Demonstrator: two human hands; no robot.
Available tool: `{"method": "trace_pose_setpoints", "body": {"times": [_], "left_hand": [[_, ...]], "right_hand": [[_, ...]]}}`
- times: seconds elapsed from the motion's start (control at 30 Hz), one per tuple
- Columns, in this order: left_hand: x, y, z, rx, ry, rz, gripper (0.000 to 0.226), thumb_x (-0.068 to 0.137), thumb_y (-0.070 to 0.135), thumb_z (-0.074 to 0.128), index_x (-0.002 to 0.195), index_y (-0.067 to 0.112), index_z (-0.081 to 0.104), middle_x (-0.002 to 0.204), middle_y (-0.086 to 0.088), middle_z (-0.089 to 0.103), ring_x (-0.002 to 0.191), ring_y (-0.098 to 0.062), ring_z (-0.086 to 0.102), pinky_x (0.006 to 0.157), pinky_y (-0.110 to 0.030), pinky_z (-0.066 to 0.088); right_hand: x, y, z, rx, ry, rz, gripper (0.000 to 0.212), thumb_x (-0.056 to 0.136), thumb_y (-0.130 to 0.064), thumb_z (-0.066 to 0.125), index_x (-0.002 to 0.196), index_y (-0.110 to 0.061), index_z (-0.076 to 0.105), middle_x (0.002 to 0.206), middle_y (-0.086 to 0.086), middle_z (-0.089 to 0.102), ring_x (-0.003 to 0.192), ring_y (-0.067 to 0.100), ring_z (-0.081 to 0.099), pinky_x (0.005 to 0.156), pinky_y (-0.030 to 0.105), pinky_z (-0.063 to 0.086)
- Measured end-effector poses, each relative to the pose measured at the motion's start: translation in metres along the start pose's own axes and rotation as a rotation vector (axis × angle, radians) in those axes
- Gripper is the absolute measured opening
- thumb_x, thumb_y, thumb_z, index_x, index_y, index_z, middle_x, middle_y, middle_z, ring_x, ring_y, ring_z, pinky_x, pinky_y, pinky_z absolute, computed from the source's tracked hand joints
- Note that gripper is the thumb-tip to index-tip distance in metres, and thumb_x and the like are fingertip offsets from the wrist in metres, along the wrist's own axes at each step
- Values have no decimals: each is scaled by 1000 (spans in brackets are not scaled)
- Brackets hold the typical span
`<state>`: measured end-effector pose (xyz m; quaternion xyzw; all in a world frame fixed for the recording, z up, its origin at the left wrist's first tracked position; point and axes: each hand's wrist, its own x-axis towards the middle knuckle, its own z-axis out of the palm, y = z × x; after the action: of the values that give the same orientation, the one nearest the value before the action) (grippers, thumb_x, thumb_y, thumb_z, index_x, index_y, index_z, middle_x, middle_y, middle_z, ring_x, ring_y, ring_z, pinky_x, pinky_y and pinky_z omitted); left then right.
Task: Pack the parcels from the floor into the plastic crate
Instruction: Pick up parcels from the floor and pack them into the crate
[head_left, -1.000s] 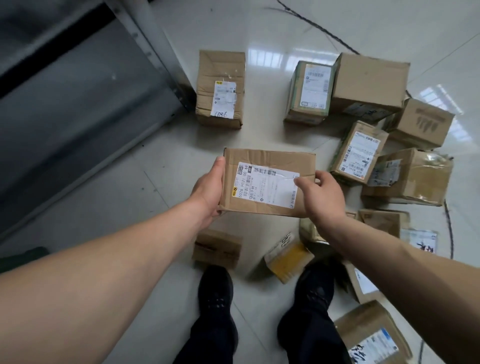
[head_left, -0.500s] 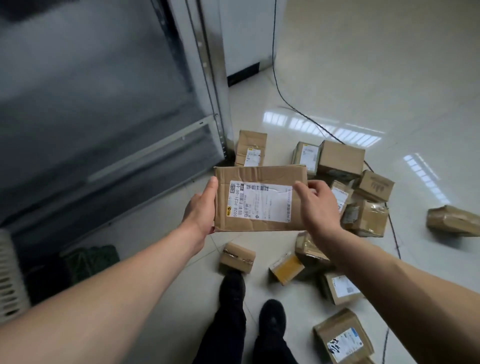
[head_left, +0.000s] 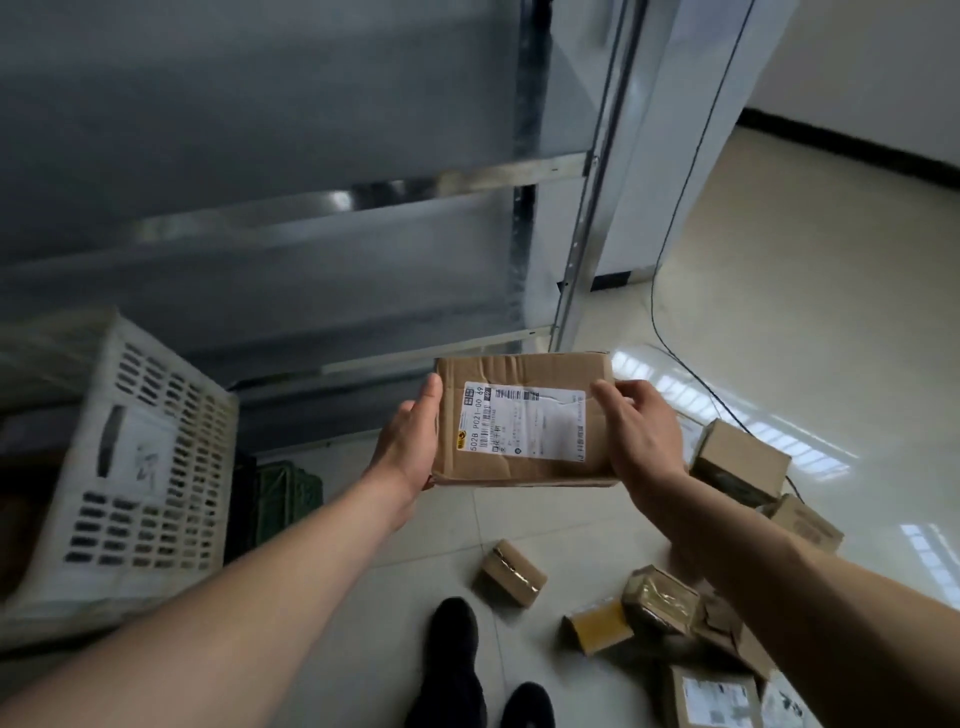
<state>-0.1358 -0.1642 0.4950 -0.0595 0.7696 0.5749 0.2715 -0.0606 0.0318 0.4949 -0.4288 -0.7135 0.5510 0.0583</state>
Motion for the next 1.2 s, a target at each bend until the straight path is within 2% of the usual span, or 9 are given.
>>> {"method": "trace_pose_setpoints", "body": {"times": [0.13,0.27,0.47,0.63,0.8,0.93,1.03,1.1,1.2], "left_hand": [[-25,1,-43,-52,53,1,60,98,61,26,97,22,72,90,1,76,78,-14,72,64,-25,51],[-42,7,-90,-98,123,3,62,96,65,27,104,20,70,99,-3,74,85,-16,69,68,-27,52],[-62,18,-169,-156,170,68,60,99,59,25,105,20,70,96,-3,74,76,-10,69,46,-15,49],[-82,17,-252,-176,209,88,62,95,67,26,97,24,70,98,-4,75,90,-20,71,71,-29,54],[-96,15,-335,-191,219,127,67,87,75,26,111,25,65,111,-6,70,106,-24,64,92,-40,50],[-106,16,-398,-200,275,178,58,96,65,26,96,26,68,96,-1,73,93,-18,68,74,-29,52],[-104,6,-441,-205,331,131,63,87,78,28,94,29,67,98,2,72,97,-20,66,87,-37,52],[-99,-4,-468,-233,363,97,67,81,84,28,103,33,66,106,3,69,104,-20,63,93,-40,49],[-90,-17,-493,-242,392,20,99,60,98,27,130,34,57,129,-2,63,118,-25,58,103,-50,44]], "right_hand": [[-26,-24,25,-22,-77,-59,36,96,-39,59,121,-13,58,98,3,61,77,11,61,52,23,48],[-55,-54,57,-51,-116,-94,38,92,-46,61,117,-18,60,104,7,66,84,21,67,72,42,61],[-101,-99,111,-48,-149,-174,40,93,-46,60,120,-16,61,105,5,66,89,21,67,83,44,59],[-148,-131,172,-68,-159,-251,34,90,-52,59,108,-23,63,101,2,66,88,20,65,84,42,57],[-188,-153,238,-39,-160,-284,53,61,-77,52,87,-32,61,95,0,69,91,26,68,86,53,57],[-219,-176,290,-32,-205,-315,53,62,-76,52,90,-32,63,97,2,69,92,27,67,86,54,56],[-239,-191,327,-41,-234,-352,40,73,-65,56,90,-30,62,93,2,68,90,27,67,86,53,57],[-247,-198,355,-52,-270,-370,31,80,-58,59,91,-30,62,94,1,68,90,26,66,87,52,57],[-250,-202,387,-52,-326,-371,31,85,-54,60,98,-25,65,96,1,69,88,22,67,86,50,58]]}}
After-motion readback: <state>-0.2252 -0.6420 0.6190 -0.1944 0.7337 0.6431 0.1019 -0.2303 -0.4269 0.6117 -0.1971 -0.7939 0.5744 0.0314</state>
